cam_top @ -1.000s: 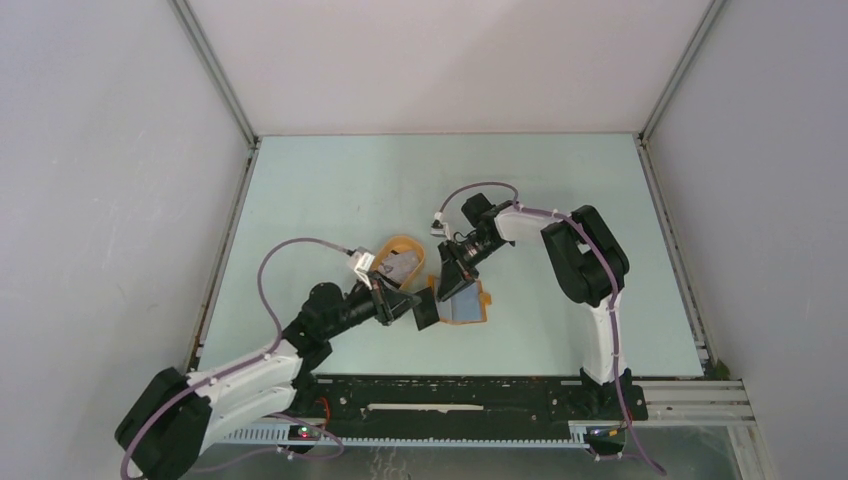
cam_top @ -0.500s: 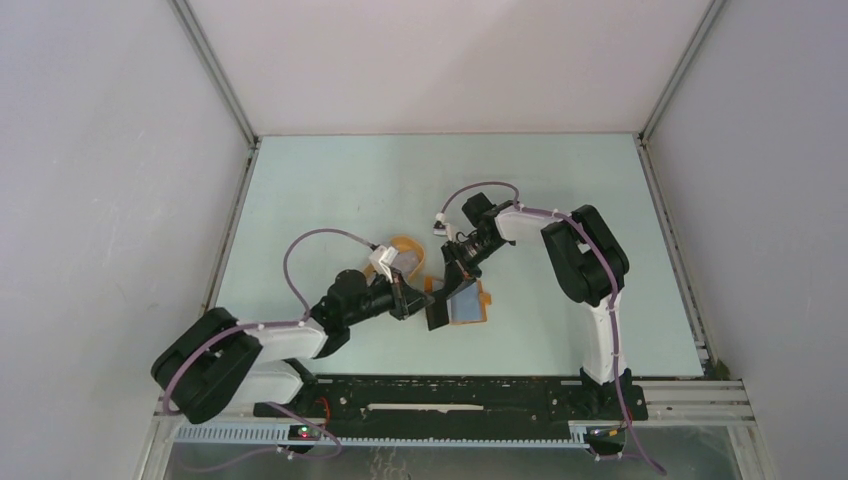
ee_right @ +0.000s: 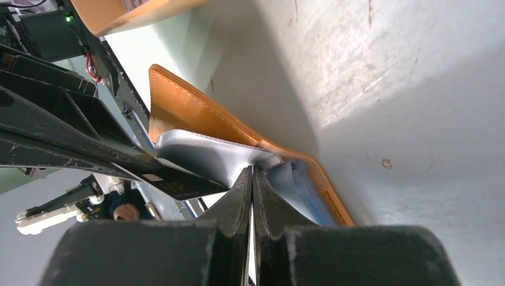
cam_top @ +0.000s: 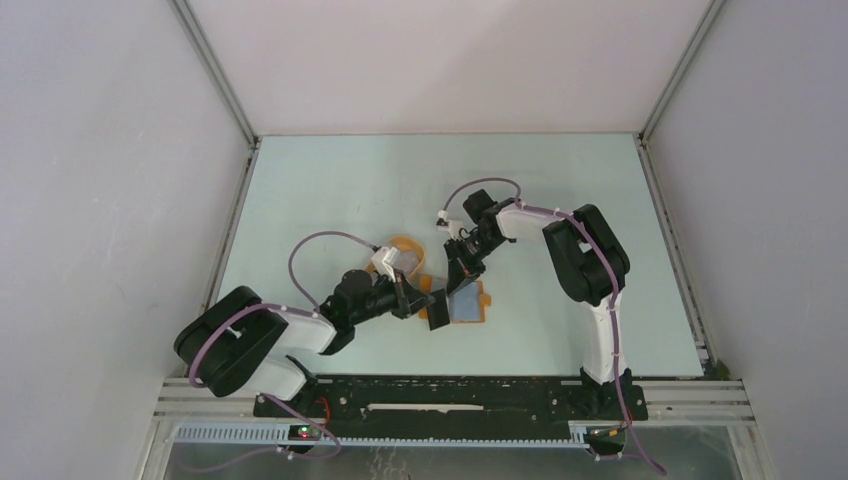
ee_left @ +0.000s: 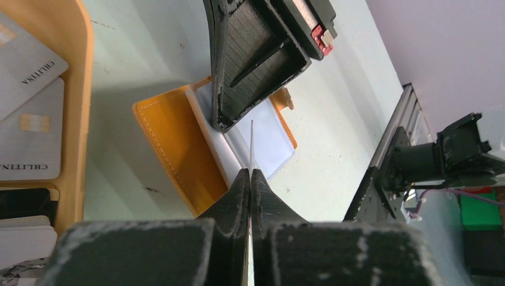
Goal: Put the credit cards into the card holder
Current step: Insert the credit card into the card holder.
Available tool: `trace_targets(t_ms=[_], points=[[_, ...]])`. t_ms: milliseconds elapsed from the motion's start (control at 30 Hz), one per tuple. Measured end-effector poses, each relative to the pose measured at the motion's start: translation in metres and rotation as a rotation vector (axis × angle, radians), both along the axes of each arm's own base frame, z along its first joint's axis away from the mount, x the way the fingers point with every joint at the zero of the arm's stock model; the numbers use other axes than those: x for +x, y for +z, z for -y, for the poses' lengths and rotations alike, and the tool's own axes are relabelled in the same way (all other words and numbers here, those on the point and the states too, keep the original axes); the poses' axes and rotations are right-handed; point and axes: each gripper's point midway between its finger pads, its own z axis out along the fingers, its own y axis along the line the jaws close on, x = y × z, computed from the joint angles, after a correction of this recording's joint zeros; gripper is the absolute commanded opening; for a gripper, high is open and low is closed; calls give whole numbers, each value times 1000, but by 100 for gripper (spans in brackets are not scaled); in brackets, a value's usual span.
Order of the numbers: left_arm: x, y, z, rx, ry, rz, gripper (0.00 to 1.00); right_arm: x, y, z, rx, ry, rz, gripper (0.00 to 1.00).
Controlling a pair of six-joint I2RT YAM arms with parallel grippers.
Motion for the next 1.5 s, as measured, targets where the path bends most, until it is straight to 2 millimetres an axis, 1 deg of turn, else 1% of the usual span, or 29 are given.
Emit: trace_targets(t_ms=[100,200,300,467,567,767,967,1100,1300,1400,1500], points=[[6,5,-2,-26,22,3,0,5,0,-2,-11,3,28,9],[14,15,-3,-68,44,13,0,6,0,-3,-19,5,41,9],[18,19,-4,-93,56,14,0,7,0,-3,-21,7,47,9],[23,10,-4,-96,72,-19,0,7,-1,-2,-20,14,54,10],[31,4,-4,-105,91,-37,0,7,-1,-2,-19,16,56,10],[40,0,-6,-138,115,-51,0,7,0,-1,-16,18,55,12],[41,3,-5,-158,114,-49,0,10,1,1,-6,14,56,20],[41,3,-4,-161,113,-51,0,16,11,6,10,2,80,22],[40,1,-4,-160,112,-61,0,35,40,18,57,-34,158,22],[38,-2,-5,-151,111,-73,0,38,47,23,65,-36,182,22],[37,-7,-6,-137,114,-92,0,38,49,24,66,-24,197,22]])
